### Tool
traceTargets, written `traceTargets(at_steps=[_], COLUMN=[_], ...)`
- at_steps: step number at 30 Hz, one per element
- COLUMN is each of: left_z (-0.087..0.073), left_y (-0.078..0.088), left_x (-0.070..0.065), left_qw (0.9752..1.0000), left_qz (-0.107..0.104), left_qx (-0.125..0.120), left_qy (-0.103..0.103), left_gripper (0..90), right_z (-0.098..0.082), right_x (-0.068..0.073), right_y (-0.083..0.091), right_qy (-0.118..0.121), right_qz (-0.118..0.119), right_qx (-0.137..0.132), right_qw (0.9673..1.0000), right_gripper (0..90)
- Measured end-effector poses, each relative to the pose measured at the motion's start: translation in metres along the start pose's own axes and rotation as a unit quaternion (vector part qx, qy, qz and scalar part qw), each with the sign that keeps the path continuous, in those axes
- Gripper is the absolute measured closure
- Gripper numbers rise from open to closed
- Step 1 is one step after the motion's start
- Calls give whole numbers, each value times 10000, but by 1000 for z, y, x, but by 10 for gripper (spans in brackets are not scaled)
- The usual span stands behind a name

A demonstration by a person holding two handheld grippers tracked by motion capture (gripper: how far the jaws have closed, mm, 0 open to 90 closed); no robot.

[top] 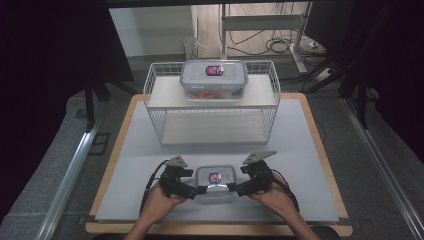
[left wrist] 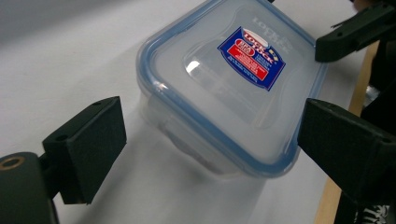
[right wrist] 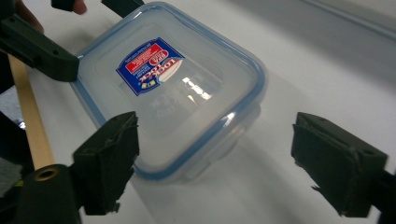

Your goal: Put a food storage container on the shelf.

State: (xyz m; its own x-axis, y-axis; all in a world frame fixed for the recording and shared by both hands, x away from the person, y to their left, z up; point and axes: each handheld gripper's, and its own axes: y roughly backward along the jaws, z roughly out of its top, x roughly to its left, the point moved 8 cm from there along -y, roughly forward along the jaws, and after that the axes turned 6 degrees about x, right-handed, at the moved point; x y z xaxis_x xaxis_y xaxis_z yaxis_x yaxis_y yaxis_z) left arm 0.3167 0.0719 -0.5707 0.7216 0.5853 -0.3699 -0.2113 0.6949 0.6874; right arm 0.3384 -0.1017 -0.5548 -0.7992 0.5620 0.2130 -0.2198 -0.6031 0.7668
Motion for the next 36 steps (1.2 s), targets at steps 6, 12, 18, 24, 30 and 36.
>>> traceTargets(at_steps=[6,12,18,24,30,36], left_z=[-6,-6,-7,-10,-14,-15], left_y=[-15,-13,3,10,17,17], left_x=[-7,-13,-8,-9,-10,-10], left_qw=[9992,9992,9994,9988,9960,9950], left_qz=[-38,168,-203,-273,-562,-568], left_qx=[376,327,-79,-238,-443,-540], left_qy=[-117,-176,263,336,539,619], left_gripper=[37,92,268,418,507,516], right_z=[0,-3,-12,-15,-19,-20], right_x=[1,1,7,10,9,9], right_y=[-9,-9,0,8,14,14], right_qy=[-417,-690,-655,-700,-846,-996], right_qz=[579,816,861,885,1118,1279], right_qx=[97,148,149,-10,-197,-268], right_qw=[9974,9942,9940,9936,9899,9864], right_gripper=[163,216,342,452,539,554])
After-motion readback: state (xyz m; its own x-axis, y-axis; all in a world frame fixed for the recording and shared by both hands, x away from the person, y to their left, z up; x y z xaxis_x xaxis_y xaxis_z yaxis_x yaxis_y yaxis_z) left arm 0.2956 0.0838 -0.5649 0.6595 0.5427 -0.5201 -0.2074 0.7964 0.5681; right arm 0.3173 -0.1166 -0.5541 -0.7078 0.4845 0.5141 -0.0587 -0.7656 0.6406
